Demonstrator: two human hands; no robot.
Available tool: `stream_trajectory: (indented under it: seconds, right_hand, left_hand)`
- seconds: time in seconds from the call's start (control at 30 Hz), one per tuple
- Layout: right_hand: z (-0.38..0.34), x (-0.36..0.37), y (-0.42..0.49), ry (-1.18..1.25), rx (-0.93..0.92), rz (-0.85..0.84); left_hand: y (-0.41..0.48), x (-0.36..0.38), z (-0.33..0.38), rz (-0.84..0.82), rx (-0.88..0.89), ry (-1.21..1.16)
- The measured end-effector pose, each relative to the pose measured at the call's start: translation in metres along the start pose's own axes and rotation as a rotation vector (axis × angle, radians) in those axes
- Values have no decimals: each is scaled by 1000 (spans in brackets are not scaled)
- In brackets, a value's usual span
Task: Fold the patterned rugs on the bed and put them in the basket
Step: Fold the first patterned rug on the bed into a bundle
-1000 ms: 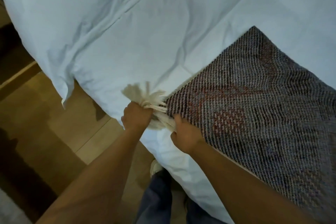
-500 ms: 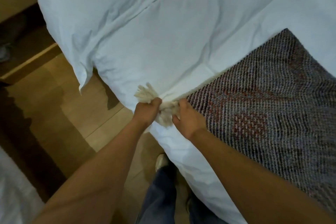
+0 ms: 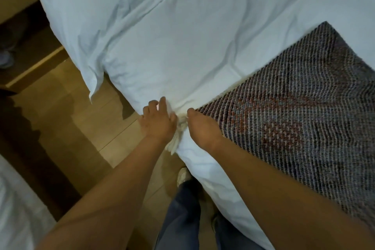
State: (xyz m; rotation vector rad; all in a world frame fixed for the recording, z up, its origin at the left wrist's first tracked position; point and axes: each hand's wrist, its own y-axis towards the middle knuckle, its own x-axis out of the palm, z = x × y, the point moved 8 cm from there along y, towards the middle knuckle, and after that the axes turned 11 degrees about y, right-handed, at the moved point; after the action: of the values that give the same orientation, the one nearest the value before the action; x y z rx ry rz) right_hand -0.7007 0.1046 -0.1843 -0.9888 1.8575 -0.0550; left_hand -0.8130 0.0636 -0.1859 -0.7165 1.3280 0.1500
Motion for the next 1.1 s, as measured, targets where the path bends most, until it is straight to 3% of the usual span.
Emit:
stream_trajectory:
  seconds: [0.1, 0.2, 0.37, 0.47, 0.53, 0.67, 0.8, 0.93, 1.1]
  right_hand:
    - [-12, 5, 0, 81, -76, 12]
    - [-7, 14, -4, 75, -61, 10]
    - [-3, 22, -6, 60, -59, -11]
    - [15, 29, -8, 105, 47, -122]
    - [21, 28, -11, 215, 71, -149]
    - [37, 3, -33, 330, 42, 25]
    - [101, -29, -95, 304, 135, 255]
    - [175, -22, -185, 185, 278, 235]
    - [227, -7, -257, 73, 361, 209]
  left_hand:
    - [-3, 3, 31, -29, 274, -22]
    - [-10, 12, 32, -52, 379, 91]
    - [-17, 22, 15, 41, 386, 288]
    - [-21, 44, 18, -100, 390, 372]
    - [-19, 45, 30, -105, 383, 329]
    - [-28, 16, 76, 80, 419, 166]
    - [-66, 8, 155, 161, 806, 161]
    - [-133, 48, 222, 85, 1241, 411]
    - [-186, 79, 276, 93, 1352, 500]
